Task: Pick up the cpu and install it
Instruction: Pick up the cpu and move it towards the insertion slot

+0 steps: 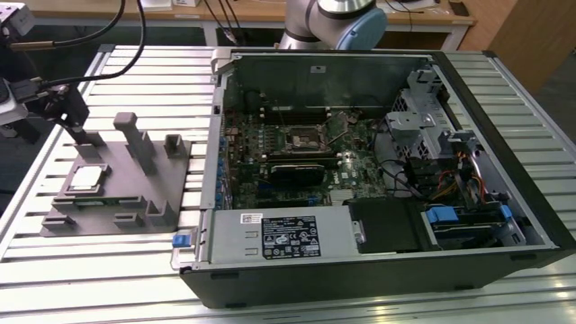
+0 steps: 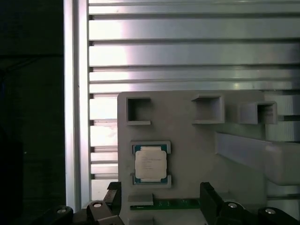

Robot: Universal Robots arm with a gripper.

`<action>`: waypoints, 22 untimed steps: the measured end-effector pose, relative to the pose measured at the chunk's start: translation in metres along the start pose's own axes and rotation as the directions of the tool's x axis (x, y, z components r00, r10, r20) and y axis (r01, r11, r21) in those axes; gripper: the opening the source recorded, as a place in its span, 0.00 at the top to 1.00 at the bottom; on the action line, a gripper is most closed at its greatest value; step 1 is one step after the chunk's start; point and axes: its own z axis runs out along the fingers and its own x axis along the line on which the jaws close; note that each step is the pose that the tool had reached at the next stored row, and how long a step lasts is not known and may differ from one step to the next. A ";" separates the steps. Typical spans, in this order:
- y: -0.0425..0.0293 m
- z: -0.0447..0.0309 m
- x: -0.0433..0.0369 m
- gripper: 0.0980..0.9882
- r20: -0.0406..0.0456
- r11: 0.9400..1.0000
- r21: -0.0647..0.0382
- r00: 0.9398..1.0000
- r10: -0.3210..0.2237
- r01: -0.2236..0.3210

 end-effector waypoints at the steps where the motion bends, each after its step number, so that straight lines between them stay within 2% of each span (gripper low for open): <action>1: -0.0004 0.0016 -0.0015 0.26 0.000 1.000 0.000 1.000 0.000 0.000; 6: -0.0008 0.0100 -0.0092 0.26 -0.003 1.000 -0.001 1.000 0.000 0.000; 15: -0.0011 0.0202 -0.0091 0.26 -0.003 1.000 -0.001 1.000 0.000 0.000; 22: -0.0013 0.0251 -0.0090 0.26 -0.003 1.000 -0.001 1.000 0.000 0.000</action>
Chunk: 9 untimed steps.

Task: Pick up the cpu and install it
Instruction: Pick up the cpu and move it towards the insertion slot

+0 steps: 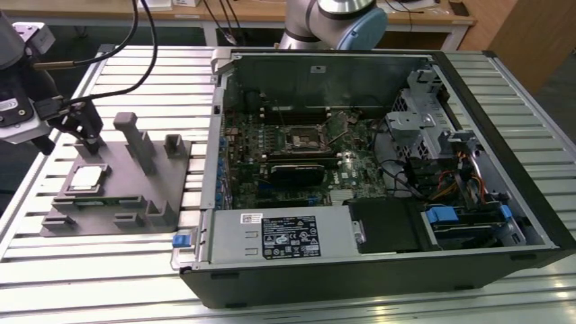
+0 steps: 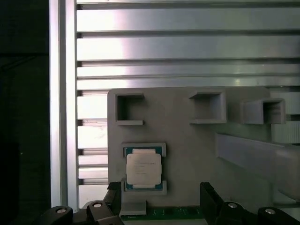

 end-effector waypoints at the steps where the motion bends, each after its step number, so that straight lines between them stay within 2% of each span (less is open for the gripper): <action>1: 0.0000 0.0007 0.0000 0.26 0.000 1.000 0.000 1.000 0.000 0.000; 9: -0.0005 0.0095 0.0007 0.26 0.000 1.000 0.000 1.000 0.000 0.000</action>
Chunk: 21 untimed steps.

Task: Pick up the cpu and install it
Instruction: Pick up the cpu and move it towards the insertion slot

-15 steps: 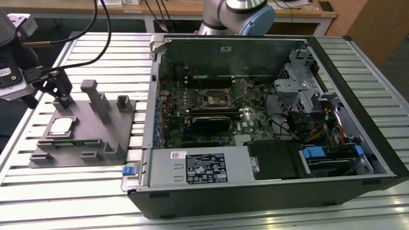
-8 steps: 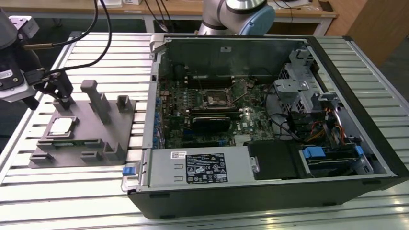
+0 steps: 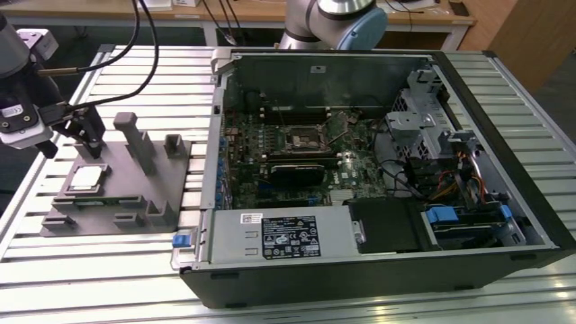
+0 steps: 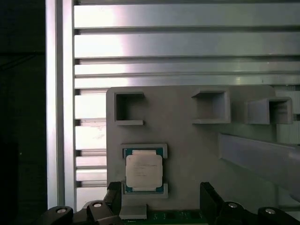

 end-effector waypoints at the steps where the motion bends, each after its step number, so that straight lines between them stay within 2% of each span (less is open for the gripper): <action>1: 0.0000 0.0005 0.0003 0.26 0.000 1.000 0.000 1.000 0.000 0.000; 21: -0.0005 0.0123 0.0035 0.26 0.000 1.000 0.000 1.000 0.000 0.000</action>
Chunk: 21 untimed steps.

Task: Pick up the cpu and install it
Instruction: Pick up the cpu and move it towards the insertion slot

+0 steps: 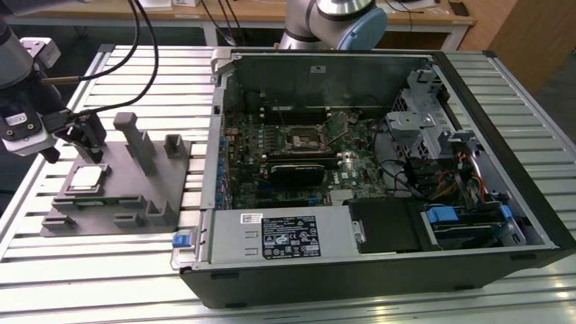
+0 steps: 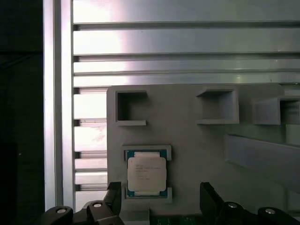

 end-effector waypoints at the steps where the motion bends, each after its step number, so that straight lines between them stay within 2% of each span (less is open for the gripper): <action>1: 0.0000 0.0009 0.0001 0.26 0.000 1.000 0.000 1.000 0.000 0.000; 9: -0.0013 0.0050 0.0053 0.26 0.000 1.000 -0.001 1.000 0.000 0.000; 17: -0.0021 0.0189 0.0065 0.26 -0.009 1.000 0.000 1.000 0.000 0.000; 21: -0.0023 0.0261 0.0086 0.26 -0.011 1.000 0.000 1.000 0.001 -0.001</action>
